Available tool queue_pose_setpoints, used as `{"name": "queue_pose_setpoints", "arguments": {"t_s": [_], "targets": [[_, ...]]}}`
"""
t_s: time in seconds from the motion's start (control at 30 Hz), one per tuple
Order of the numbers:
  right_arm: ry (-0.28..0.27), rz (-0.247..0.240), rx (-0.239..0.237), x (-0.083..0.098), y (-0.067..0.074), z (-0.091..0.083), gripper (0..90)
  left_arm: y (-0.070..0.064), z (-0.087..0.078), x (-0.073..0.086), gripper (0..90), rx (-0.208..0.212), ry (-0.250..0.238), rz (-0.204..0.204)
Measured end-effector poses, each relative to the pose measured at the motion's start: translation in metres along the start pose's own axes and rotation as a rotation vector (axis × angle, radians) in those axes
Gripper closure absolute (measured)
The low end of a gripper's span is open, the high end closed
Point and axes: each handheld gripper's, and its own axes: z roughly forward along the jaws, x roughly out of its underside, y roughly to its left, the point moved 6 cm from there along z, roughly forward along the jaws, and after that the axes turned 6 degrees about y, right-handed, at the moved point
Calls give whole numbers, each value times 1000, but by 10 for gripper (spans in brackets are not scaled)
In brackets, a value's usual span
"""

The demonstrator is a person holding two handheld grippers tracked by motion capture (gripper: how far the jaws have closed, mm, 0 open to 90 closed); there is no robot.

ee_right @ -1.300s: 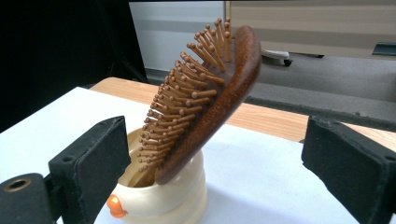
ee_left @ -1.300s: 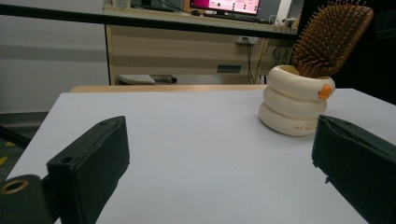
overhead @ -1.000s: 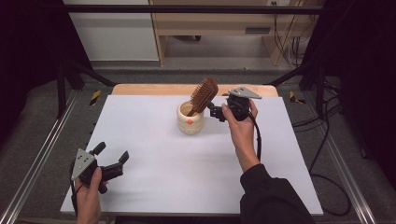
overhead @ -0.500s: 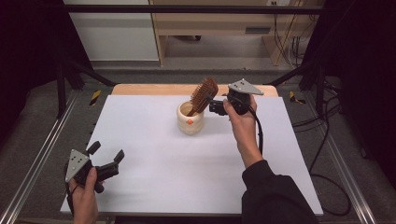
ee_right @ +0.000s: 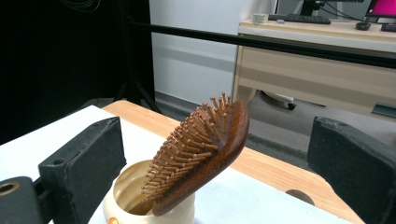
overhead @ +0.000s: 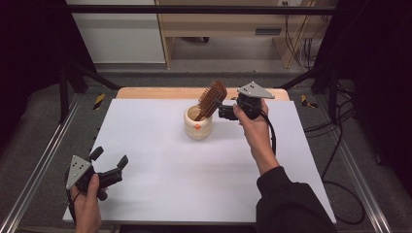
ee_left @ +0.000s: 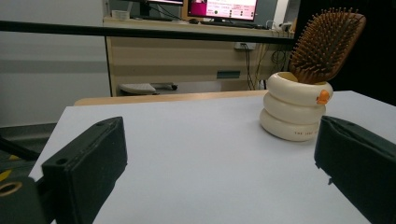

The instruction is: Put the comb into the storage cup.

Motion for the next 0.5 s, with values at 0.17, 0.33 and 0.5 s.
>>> {"name": "queue_pose_setpoints", "arguments": {"t_s": [0.17,0.33,0.5], "targets": [[3,30,12,-1,-5,-4,46,2,-2,0,25,-3,-3,-5],[9,37,27,-1,-10,-9,46,4,-4,-2,25,-5,-12,-11],[-5,27,10,-2,-10,-16,36,3,-8,-6,22,2,-28,-4]]}}
